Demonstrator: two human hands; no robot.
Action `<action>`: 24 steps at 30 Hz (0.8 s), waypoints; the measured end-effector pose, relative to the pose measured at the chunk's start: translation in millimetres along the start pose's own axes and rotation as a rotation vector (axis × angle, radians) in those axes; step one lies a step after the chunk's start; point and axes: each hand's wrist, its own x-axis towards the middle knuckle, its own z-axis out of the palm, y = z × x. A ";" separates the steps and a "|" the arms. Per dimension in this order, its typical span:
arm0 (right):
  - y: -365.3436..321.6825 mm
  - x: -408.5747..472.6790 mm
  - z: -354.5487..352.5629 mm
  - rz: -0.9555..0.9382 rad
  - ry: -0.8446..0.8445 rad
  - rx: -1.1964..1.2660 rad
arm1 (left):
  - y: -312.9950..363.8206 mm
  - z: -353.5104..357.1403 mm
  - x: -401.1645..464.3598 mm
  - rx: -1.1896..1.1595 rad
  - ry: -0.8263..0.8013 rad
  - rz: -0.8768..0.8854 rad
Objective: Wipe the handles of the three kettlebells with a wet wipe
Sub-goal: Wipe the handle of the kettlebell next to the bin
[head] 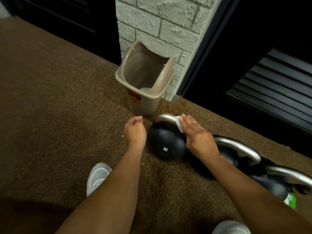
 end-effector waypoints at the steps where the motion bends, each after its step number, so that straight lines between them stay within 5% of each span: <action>1: -5.4 10.8 -2.4 -0.017 -0.047 -0.001 | 0.4 -1.3 1.1 -0.010 0.007 -0.013; 9: -73.8 114.8 -1.9 -0.212 -0.623 -0.378 | 2.3 1.6 11.6 -0.090 0.067 -0.050; 16: -111.7 124.9 43.7 -0.324 -0.760 -0.807 | 7.5 0.7 24.1 -0.148 0.085 -0.065; 24: -105.5 120.3 48.1 -0.276 -0.766 -0.733 | 9.6 6.0 8.0 -0.088 0.027 -0.057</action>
